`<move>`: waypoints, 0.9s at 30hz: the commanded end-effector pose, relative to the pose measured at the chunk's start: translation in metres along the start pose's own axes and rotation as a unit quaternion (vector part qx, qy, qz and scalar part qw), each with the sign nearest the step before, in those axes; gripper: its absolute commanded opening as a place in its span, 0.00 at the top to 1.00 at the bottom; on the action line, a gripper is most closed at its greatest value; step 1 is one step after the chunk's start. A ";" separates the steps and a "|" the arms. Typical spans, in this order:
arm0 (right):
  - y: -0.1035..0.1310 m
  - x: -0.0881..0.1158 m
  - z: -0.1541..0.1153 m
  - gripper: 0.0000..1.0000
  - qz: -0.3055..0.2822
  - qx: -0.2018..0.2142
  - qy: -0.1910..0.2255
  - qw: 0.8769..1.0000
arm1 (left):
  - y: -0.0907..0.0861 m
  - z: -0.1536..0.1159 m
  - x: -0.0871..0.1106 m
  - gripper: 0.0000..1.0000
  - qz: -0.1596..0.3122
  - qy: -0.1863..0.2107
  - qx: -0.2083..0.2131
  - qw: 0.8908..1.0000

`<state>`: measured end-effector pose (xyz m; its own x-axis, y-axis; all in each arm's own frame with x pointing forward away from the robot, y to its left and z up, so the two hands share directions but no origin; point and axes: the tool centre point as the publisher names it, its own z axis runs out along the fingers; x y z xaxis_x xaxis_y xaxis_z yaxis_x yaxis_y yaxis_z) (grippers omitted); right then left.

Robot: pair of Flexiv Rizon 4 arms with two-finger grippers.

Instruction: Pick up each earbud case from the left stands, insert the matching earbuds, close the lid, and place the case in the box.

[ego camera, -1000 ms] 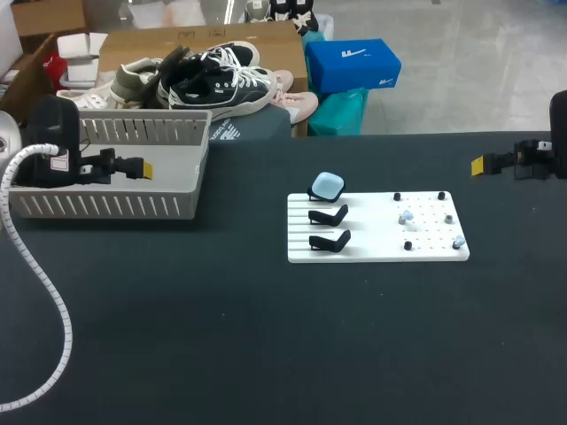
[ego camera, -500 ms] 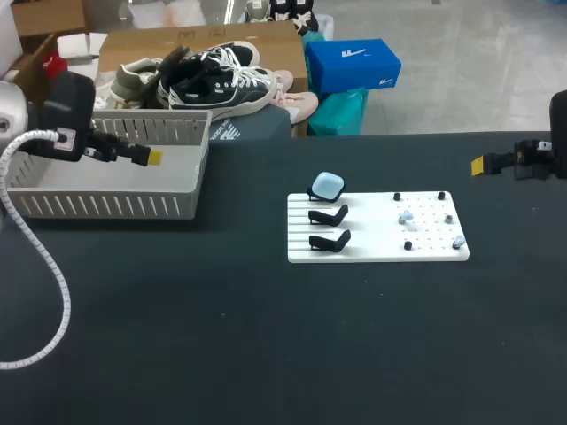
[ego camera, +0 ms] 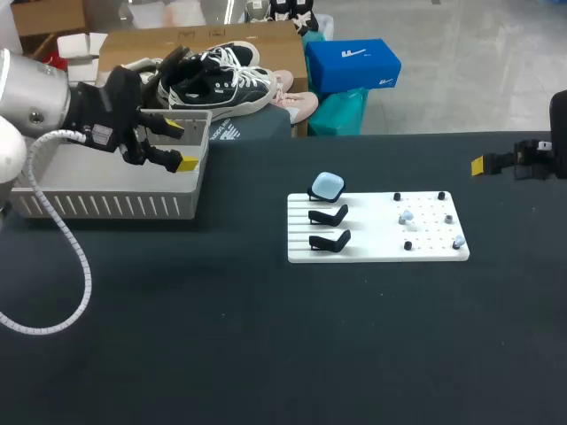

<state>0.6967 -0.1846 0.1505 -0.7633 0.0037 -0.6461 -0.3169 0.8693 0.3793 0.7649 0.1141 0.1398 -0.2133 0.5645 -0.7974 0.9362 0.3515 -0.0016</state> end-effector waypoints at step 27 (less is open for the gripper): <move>-0.001 0.000 0.001 0.00 -0.001 -0.001 0.000 1.000 | -0.006 0.141 -0.008 0.00 0.093 0.016 0.197 0.976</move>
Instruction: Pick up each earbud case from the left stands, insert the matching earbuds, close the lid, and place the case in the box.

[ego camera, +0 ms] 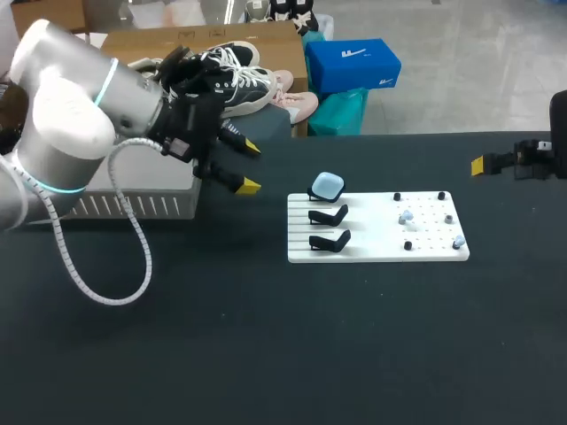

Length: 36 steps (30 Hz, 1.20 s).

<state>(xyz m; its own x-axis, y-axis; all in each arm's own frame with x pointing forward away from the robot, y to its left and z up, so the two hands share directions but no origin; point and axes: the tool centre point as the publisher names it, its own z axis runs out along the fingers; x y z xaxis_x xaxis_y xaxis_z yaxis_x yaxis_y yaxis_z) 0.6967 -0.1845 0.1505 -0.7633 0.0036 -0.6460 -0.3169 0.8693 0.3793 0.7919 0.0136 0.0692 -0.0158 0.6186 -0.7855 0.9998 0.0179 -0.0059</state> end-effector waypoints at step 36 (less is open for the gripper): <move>-0.001 0.000 0.001 0.00 -0.001 -0.001 0.000 1.000 | 0.014 0.082 -0.020 0.45 -0.004 -0.075 0.030 0.997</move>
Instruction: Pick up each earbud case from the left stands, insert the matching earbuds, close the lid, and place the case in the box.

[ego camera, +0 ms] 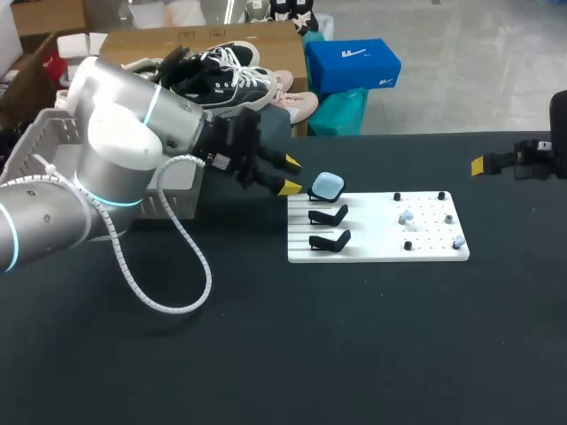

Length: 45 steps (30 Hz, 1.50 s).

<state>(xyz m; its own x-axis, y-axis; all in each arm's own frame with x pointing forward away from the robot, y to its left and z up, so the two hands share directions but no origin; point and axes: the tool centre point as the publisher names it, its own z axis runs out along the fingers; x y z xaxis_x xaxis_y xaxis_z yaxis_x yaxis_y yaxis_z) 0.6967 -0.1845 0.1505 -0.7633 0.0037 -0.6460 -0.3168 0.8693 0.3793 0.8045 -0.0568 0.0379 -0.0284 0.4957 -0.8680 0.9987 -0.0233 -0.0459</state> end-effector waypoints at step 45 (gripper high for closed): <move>-0.001 0.000 0.001 0.00 -0.001 -0.001 0.000 1.000 | 0.012 0.047 -0.001 0.56 -0.003 -0.008 0.002 1.000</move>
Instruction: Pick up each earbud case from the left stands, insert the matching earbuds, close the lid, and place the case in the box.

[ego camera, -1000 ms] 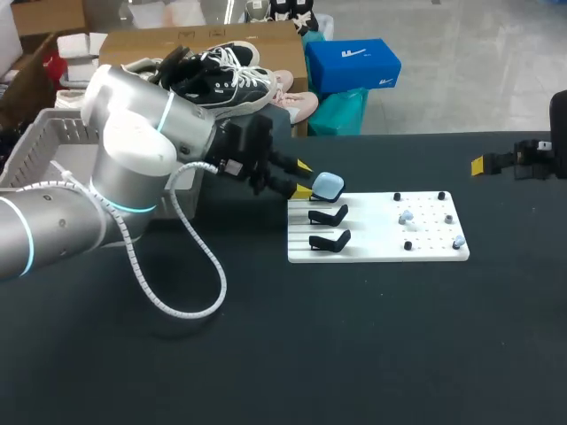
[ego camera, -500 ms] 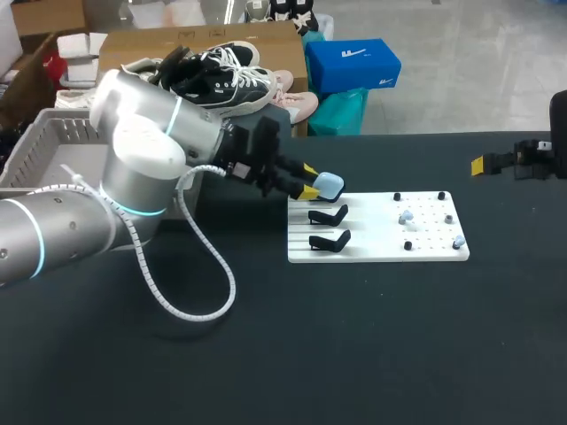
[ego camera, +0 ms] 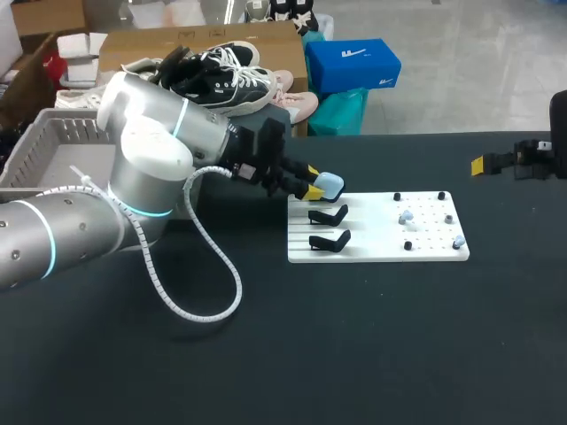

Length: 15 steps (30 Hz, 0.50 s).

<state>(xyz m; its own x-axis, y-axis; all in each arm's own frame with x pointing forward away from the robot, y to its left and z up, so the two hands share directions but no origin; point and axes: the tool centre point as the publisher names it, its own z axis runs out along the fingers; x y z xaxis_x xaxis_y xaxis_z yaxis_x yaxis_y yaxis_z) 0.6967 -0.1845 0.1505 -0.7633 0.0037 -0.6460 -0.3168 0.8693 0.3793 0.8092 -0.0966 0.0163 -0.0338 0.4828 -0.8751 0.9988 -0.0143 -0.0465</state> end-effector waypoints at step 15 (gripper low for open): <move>-0.001 0.000 0.001 0.00 -0.001 -0.001 0.000 1.000 | 0.003 0.005 0.000 0.65 -0.002 0.000 0.011 1.000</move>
<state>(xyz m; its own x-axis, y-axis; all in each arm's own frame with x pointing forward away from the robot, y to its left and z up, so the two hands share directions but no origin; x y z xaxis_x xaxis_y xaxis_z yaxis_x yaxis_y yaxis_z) 0.6967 -0.1845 0.1505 -0.7633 0.0037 -0.6460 -0.3168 0.8693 0.3793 0.8084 -0.0997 0.0149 -0.0375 0.4814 -0.8757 0.9981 -0.0249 -0.0564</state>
